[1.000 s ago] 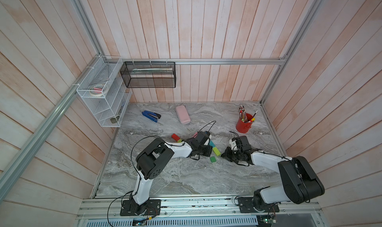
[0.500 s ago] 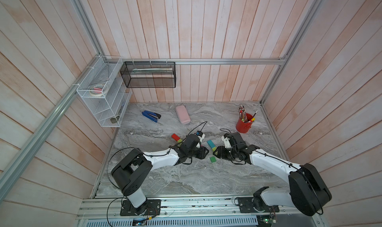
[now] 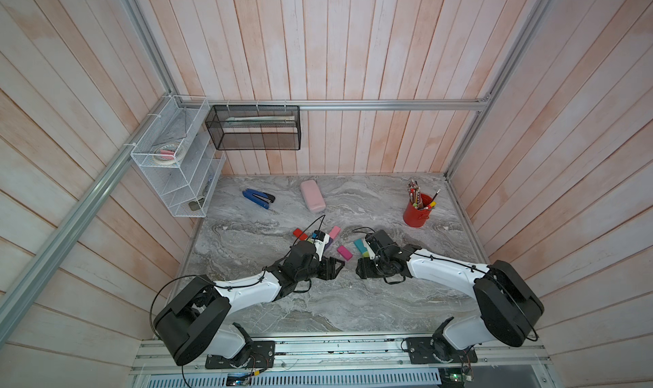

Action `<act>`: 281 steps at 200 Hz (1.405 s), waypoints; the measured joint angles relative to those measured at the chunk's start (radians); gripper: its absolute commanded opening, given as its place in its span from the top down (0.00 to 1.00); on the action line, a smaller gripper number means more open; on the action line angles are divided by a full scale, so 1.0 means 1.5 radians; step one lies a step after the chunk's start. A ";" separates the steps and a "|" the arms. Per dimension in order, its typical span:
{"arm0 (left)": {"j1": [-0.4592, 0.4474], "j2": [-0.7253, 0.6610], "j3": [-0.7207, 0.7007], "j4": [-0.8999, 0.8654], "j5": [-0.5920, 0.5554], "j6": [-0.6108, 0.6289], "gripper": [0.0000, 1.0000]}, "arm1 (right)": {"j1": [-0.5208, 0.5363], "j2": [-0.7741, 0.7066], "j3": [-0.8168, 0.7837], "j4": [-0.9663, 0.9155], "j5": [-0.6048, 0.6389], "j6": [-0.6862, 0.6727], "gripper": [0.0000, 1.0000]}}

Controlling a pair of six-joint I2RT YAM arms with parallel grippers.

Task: Assemble the letter v with building blocks
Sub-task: Pick up the building block from the center of the board, then place the building block at the center of the board.

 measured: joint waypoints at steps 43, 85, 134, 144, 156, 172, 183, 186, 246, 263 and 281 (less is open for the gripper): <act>0.001 0.016 -0.001 0.017 0.016 -0.012 0.39 | 0.008 0.036 0.026 -0.010 0.024 -0.024 0.37; 0.001 0.042 0.000 0.022 0.030 -0.012 0.41 | 0.043 0.078 0.062 -0.033 0.046 -0.035 0.43; 0.001 0.061 0.008 0.028 0.040 -0.012 0.41 | 0.052 0.079 0.063 -0.050 0.058 -0.033 0.54; 0.001 0.065 0.010 0.030 0.043 -0.012 0.41 | 0.052 0.079 0.063 -0.053 0.061 -0.034 0.57; 0.001 0.071 0.014 0.033 0.047 -0.012 0.43 | 0.052 0.079 0.062 -0.054 0.064 -0.036 0.66; 0.001 0.083 0.021 0.035 0.052 -0.010 0.46 | 0.052 0.079 0.061 -0.054 0.066 -0.034 0.79; 0.001 0.094 0.027 0.035 0.056 -0.010 0.46 | 0.053 0.078 0.061 -0.054 0.067 -0.037 0.82; 0.001 0.096 0.029 0.035 0.058 -0.009 0.47 | 0.053 0.078 0.061 -0.054 0.067 -0.040 0.82; -0.010 0.140 0.092 0.026 0.075 0.015 0.49 | 0.036 -0.017 0.034 -0.105 0.087 -0.052 0.83; -0.017 0.156 0.116 0.027 0.082 0.021 0.50 | 0.005 -0.079 0.024 -0.116 0.091 -0.055 0.82; -0.023 0.172 0.133 0.027 0.088 0.026 0.50 | -0.030 -0.126 0.011 -0.125 0.095 -0.061 0.81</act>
